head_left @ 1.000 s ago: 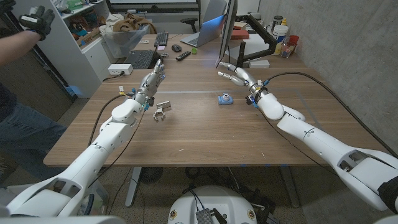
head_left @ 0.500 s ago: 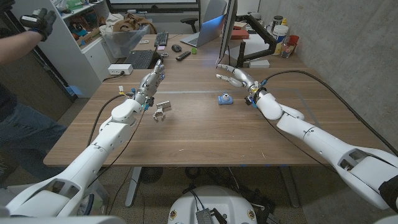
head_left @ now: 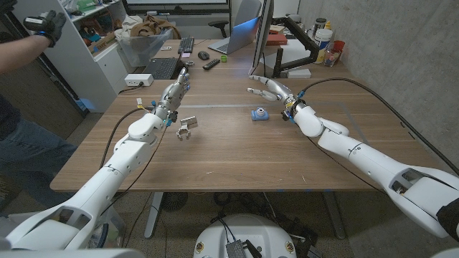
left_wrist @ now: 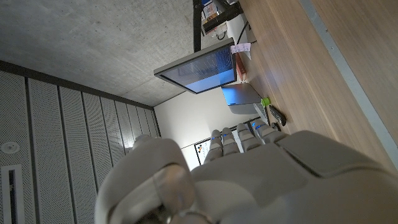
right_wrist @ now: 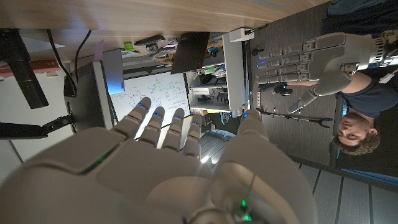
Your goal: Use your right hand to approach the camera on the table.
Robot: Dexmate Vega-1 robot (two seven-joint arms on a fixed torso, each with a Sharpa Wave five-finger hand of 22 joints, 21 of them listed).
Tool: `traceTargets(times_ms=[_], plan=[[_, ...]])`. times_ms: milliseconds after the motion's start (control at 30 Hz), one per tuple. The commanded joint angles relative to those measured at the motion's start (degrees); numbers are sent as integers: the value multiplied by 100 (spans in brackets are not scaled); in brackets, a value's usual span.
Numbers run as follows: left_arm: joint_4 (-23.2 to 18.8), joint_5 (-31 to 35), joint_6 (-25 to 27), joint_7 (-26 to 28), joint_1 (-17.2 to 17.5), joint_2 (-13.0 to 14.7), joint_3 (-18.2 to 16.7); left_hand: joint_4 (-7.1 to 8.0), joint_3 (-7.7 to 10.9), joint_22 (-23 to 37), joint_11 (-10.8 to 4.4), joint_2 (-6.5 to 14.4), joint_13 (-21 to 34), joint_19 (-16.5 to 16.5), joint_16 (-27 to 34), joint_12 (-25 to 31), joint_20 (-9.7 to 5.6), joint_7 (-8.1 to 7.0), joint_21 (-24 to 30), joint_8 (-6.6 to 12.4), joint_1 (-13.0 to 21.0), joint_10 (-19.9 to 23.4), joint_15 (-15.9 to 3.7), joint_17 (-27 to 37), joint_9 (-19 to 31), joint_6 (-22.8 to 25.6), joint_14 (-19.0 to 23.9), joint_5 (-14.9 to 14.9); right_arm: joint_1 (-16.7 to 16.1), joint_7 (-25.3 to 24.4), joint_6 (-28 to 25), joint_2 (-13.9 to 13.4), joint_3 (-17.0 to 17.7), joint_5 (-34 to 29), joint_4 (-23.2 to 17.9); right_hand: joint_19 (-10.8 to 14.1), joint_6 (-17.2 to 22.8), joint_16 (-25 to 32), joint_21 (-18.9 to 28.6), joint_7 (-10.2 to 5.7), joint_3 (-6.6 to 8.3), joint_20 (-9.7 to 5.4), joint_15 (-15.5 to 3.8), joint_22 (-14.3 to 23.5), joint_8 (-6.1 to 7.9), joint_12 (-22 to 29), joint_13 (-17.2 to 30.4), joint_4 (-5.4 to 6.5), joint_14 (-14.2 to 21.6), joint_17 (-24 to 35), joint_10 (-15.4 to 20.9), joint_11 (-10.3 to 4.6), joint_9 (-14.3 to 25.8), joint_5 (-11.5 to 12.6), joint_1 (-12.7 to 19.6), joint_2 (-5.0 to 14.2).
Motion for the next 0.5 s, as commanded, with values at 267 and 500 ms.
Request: traceTargets(times_ms=[267,500], plan=[[-76,35,99,82,-4,-1,53,-5,-22,16,-26,10,33,-44,23,21,9,-18,-2,26,68,7,-25,18,20,21,-18,-22,155,49,-405,-24,-243,-389,-54,-17,-63,5,39,10,12,52,3,23,-4,0,19,45,-27,9,-29,11,32,43,7,-16],[-88,6,94,100,22,-12,30,-5,-21,16,-37,12,33,-47,24,22,20,-17,-2,28,73,8,-27,19,20,30,-16,-24,188,119,-475,2,-293,-362,0,-26,-71,6,43,2,13,83,0,23,-3,-3,19,52,-41,10,-42,25,33,44,6,-11]])
